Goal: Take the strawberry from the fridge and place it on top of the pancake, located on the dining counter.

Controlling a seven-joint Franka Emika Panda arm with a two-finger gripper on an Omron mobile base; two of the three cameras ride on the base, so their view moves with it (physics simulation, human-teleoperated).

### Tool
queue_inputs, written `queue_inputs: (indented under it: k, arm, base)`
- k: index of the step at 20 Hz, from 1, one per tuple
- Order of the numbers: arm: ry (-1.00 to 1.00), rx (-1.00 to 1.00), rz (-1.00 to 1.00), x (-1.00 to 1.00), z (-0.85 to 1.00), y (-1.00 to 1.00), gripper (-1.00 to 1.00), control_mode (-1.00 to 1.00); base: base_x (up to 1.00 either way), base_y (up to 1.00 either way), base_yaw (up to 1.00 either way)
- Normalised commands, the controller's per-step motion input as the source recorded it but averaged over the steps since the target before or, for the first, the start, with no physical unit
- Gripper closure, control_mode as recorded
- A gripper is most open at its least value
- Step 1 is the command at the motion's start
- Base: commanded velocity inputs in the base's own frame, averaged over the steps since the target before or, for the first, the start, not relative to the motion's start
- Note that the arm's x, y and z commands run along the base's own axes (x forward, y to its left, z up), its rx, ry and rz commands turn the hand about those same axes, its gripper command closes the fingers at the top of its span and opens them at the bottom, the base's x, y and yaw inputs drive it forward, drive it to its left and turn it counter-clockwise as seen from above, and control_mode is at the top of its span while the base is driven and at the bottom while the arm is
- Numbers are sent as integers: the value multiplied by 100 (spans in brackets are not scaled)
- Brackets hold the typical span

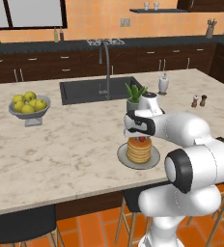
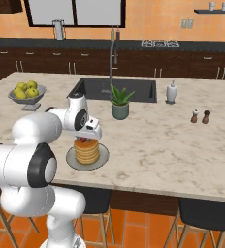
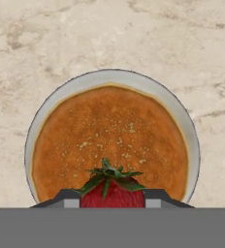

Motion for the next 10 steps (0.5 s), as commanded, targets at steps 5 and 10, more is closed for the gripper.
queue_inputs:
  k: [5, 10]
  arm:
    - [0, 0, 0, 0, -5, 0, -100, -100]
    - [1, 0, 0, 0, -2, 0, -100, -100]
  base:
    - [0, 0, 0]
    - [0, 0, 0]
